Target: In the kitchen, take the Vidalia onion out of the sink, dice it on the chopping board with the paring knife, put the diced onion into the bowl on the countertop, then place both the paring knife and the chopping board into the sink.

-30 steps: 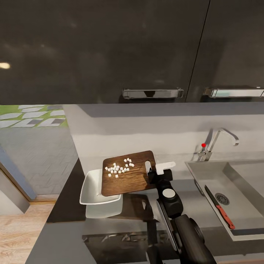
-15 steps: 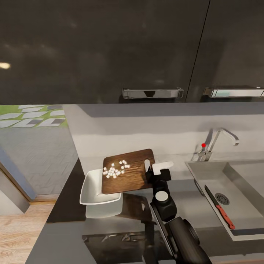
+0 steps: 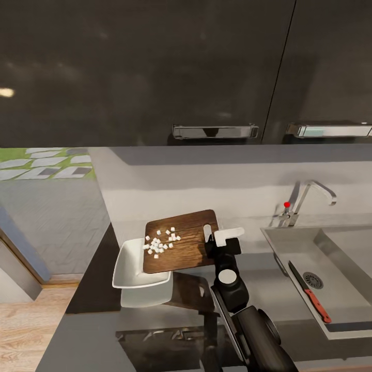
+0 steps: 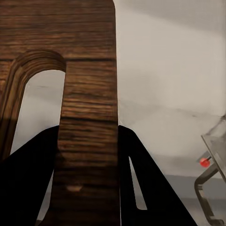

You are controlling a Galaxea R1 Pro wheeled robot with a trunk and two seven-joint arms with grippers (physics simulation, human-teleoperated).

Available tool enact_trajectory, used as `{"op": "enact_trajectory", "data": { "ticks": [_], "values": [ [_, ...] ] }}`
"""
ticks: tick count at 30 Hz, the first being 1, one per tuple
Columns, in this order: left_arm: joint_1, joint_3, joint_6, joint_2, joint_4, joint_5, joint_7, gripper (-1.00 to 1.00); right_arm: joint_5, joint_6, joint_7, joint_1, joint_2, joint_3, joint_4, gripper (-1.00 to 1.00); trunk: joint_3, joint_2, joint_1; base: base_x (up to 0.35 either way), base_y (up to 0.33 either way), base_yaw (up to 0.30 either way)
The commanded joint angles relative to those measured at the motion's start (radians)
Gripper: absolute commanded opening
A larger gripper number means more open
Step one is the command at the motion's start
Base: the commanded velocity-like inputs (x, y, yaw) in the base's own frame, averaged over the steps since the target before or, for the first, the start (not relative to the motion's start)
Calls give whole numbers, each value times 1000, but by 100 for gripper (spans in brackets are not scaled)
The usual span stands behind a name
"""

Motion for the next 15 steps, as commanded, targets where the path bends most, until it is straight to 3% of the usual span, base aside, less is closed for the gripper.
{"op": "enact_trajectory", "data": {
  "ticks": [1,15],
  "values": [
    [-1,-8,-3,1,1,10,-3,100,5,7,-3,-1,0,1,-1,-100,-2,-2,1,0,57,0],
    [-1,-7,-3,1,1,10,-2,100,5,7,-3,-1,0,2,-1,-100,-2,-2,1,12,32,0]
  ]
}}
